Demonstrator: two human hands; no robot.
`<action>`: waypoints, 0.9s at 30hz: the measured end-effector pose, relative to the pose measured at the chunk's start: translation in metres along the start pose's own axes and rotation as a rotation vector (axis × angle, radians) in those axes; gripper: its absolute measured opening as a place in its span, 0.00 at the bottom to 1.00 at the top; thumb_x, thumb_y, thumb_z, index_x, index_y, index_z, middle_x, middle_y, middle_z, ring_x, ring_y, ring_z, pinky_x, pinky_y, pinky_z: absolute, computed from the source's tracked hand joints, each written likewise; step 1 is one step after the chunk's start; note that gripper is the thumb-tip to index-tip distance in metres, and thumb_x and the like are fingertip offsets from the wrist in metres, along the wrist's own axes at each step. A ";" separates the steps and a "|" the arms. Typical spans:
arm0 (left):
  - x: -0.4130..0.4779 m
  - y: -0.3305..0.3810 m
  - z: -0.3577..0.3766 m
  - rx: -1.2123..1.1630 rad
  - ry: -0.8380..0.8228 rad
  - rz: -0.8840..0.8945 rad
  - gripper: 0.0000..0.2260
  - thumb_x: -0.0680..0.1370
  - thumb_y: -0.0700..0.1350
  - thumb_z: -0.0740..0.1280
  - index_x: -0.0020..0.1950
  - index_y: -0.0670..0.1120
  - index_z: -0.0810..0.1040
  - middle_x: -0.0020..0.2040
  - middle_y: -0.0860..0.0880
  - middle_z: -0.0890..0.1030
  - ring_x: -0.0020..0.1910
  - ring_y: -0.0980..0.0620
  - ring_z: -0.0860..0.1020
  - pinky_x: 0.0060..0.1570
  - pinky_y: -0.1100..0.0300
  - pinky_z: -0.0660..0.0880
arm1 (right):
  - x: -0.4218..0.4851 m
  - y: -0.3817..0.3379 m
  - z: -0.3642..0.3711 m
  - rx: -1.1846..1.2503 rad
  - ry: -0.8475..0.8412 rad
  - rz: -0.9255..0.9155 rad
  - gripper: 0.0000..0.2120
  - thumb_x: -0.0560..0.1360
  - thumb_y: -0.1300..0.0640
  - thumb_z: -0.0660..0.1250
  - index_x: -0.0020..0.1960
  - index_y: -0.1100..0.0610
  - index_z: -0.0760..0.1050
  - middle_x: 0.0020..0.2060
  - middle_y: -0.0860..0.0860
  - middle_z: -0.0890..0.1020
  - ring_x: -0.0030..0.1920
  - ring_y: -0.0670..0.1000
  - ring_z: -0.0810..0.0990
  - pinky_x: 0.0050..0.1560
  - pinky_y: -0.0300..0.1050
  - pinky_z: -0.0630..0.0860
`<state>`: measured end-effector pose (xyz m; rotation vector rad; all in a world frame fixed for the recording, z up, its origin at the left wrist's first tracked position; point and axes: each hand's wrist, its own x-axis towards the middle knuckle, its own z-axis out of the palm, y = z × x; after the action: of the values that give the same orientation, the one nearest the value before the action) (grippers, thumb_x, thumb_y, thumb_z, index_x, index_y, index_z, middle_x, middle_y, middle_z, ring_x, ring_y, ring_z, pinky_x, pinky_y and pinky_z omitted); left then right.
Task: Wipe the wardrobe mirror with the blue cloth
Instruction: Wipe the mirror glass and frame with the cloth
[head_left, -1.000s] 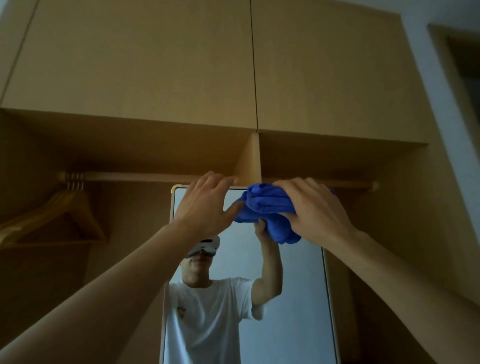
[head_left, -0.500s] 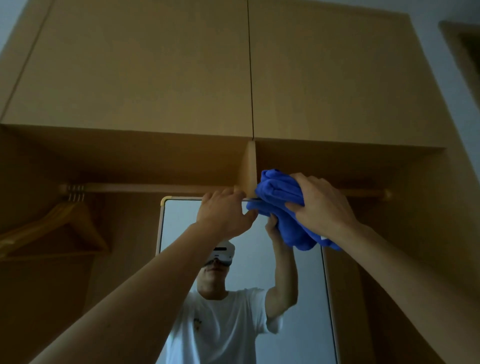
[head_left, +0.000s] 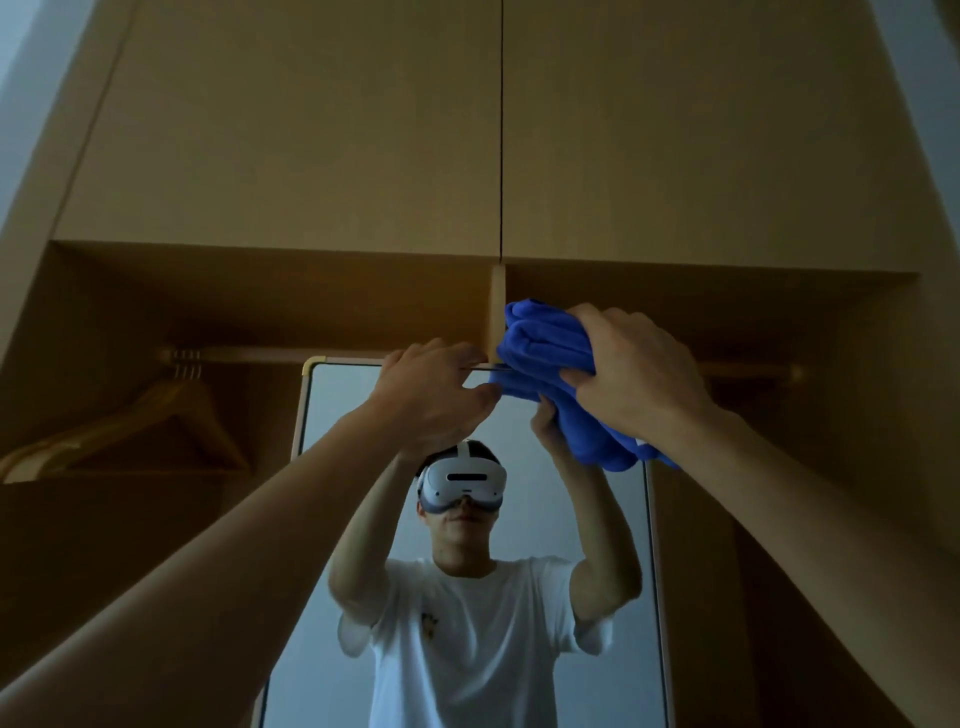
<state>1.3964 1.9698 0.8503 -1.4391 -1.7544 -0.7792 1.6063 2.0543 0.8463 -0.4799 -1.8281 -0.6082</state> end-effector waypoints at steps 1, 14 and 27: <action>-0.002 0.002 -0.004 0.006 -0.001 0.003 0.34 0.71 0.69 0.53 0.73 0.57 0.73 0.64 0.49 0.79 0.65 0.44 0.75 0.64 0.45 0.66 | 0.000 0.000 -0.003 -0.015 0.014 -0.009 0.18 0.78 0.50 0.70 0.65 0.49 0.70 0.48 0.48 0.77 0.48 0.51 0.74 0.46 0.47 0.70; -0.015 -0.013 -0.021 0.050 0.068 0.022 0.20 0.82 0.62 0.59 0.72 0.59 0.72 0.57 0.52 0.76 0.62 0.47 0.76 0.64 0.47 0.68 | 0.024 0.006 -0.024 -0.180 0.006 0.009 0.11 0.75 0.53 0.70 0.53 0.49 0.69 0.38 0.47 0.74 0.43 0.51 0.75 0.40 0.46 0.69; -0.021 -0.045 -0.027 -0.053 0.088 0.134 0.19 0.81 0.55 0.63 0.73 0.58 0.73 0.58 0.55 0.78 0.59 0.49 0.77 0.61 0.51 0.70 | 0.063 -0.007 -0.034 -0.157 -0.462 0.156 0.06 0.74 0.52 0.68 0.47 0.50 0.73 0.42 0.53 0.81 0.42 0.56 0.82 0.47 0.55 0.81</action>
<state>1.3584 1.9278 0.8476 -1.5172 -1.5644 -0.8108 1.6064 2.0299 0.9141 -0.9199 -2.1567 -0.5666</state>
